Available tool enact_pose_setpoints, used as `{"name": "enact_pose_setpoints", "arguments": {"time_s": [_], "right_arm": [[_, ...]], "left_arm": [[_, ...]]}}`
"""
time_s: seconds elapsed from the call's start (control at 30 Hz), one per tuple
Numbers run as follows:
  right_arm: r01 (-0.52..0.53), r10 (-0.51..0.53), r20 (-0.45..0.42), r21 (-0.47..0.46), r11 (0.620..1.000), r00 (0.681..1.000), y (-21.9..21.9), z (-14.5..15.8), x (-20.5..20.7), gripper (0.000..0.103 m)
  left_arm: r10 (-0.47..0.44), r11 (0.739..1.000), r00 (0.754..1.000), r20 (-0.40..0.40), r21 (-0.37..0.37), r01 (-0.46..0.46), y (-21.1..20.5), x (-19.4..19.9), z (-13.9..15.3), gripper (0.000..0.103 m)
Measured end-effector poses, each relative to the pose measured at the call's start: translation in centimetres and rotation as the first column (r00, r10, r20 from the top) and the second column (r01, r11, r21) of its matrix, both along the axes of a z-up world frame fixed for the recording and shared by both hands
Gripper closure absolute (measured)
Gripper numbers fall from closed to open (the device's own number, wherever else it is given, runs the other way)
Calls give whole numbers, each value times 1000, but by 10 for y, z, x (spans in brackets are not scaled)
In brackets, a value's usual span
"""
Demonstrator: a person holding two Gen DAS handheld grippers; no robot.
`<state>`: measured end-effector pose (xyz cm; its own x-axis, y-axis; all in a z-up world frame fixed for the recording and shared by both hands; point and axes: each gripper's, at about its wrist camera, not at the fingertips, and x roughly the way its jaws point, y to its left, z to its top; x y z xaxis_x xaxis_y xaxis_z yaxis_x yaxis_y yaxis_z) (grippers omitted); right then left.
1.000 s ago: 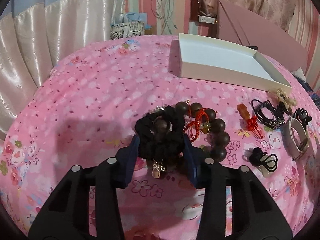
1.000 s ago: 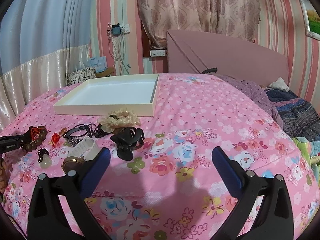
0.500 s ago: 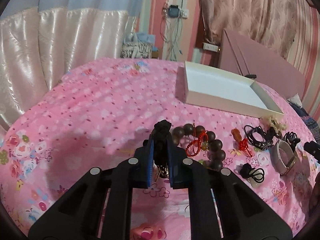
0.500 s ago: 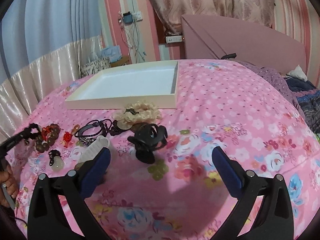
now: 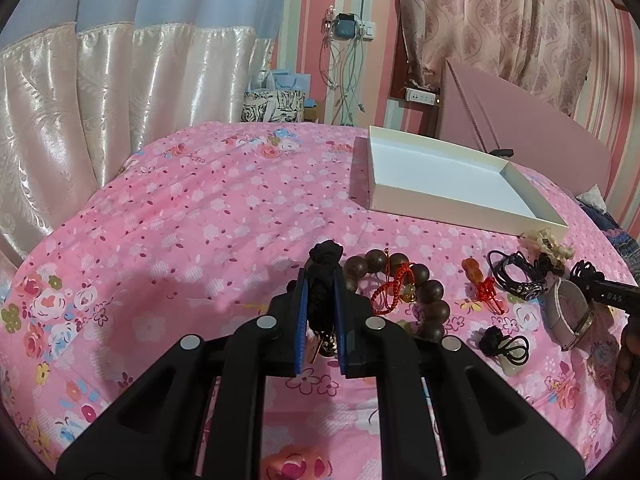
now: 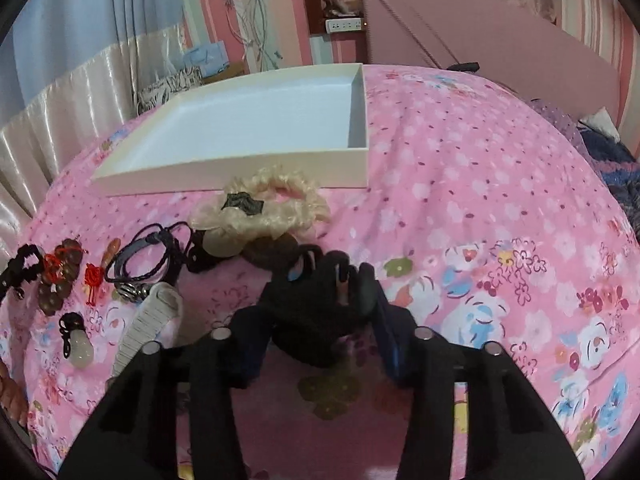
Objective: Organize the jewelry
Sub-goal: 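Grasp the black claw hair clip with the right tool while the left tool lifts the scrunchie, then carry both items over the white tray and open both tools to release them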
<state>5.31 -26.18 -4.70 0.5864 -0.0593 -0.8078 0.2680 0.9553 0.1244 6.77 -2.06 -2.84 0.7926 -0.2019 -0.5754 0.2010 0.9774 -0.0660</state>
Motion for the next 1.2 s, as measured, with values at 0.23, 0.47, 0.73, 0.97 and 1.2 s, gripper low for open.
{"name": "enact_pose_setpoints", "arguments": {"time_s": [0.23, 0.47, 0.73, 0.97, 1.2], "right_arm": [[-33, 31, 101, 17, 999, 994, -3, 26, -19, 57], [-68, 69, 241, -14, 998, 968, -12, 91, -4, 57], [-84, 92, 320, -37, 996, 943, -20, 120, 64, 57], [-87, 103, 276, -70, 994, 956, -19, 71, 102, 57], [-113, 127, 198, -82, 990, 972, -14, 39, 110, 57]], "left_arm": [[-38, 998, 999, 14, -48, 38, 3, -1, 23, 94], [-138, 990, 981, 134, -9, 141, -35, 15, 97, 94], [-171, 985, 975, 144, 10, 172, -95, 77, 104, 94], [-163, 985, 985, 47, 63, 160, -141, 139, 47, 94], [-154, 985, 987, -44, 70, 157, -154, 163, 10, 94]]}}
